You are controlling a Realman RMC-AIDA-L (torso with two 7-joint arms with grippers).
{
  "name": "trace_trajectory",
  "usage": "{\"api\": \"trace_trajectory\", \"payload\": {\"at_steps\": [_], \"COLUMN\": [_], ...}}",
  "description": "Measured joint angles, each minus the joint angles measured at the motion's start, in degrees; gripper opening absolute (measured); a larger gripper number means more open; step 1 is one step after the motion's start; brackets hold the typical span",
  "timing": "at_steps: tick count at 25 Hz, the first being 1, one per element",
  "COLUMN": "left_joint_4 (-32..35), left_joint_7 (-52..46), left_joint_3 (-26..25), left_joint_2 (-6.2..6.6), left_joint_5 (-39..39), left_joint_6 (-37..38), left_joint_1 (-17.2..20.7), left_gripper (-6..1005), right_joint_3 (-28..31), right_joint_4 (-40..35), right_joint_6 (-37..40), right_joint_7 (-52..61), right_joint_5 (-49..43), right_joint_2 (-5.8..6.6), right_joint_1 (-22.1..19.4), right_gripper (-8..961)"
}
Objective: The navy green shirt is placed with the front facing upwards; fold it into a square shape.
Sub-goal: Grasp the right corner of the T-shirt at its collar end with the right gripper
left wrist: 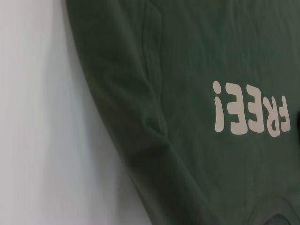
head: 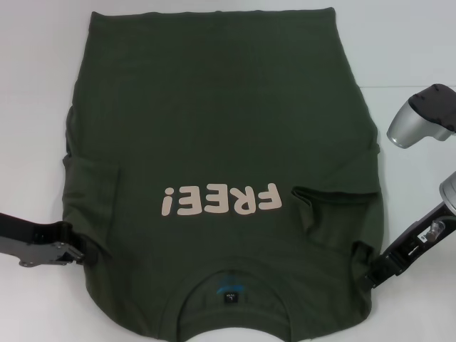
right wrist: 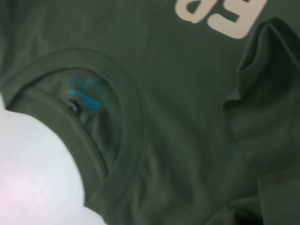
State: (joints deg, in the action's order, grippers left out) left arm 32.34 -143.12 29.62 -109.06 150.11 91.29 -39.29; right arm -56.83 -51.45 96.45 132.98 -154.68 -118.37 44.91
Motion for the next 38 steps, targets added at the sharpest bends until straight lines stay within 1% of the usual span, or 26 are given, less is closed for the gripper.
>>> {"api": "trace_trajectory", "payload": {"at_steps": [3, 10, 16, 24, 27, 31, 35, 38], "left_joint_4": [0.0, 0.0, 0.0, 0.0, 0.0, 0.0, 0.0, 0.0], "left_joint_7": [0.0, 0.1, 0.3, 0.6, 0.6, 0.6, 0.6, 0.7], "left_joint_3": [0.0, 0.0, 0.0, 0.0, 0.0, 0.0, 0.0, 0.2], "left_joint_2": [-0.01, -0.02, -0.02, -0.05, -0.17, -0.35, -0.53, -0.7], "left_joint_5": [0.0, -0.1, -0.1, -0.7, -0.7, -0.8, -1.1, -1.5], "left_joint_6": [0.0, -0.2, -0.2, -0.2, -0.2, -0.1, 0.2, 0.1], "left_joint_1": [0.0, -0.3, -0.3, -0.5, -0.5, -0.5, -0.9, -1.0], "left_gripper": [49, 49, 50, 50, 51, 51, 51, 51], "right_joint_3": [0.7, 6.4, 7.0, 8.3, 9.4, 12.3, 12.9, 13.0], "right_joint_4": [0.0, 0.2, 0.8, 0.9, 0.9, 0.9, 0.3, 0.1], "right_joint_6": [1.1, 2.0, 1.2, -1.8, -1.9, 0.5, 3.6, 4.1], "right_joint_7": [0.0, 1.1, 2.9, 5.1, 5.8, 6.9, 8.2, 8.8], "right_joint_5": [1.6, 2.5, 1.1, 0.3, 0.3, 0.2, 0.2, -0.3], "right_joint_2": [0.31, 1.52, 2.6, 3.85, 4.69, 5.72, 6.13, 6.32], "right_joint_1": [-0.1, -0.4, -1.5, -2.6, -2.9, -3.6, -5.1, -6.3], "right_gripper": [560, 561, 561, 561, 561, 561, 562, 562]}}
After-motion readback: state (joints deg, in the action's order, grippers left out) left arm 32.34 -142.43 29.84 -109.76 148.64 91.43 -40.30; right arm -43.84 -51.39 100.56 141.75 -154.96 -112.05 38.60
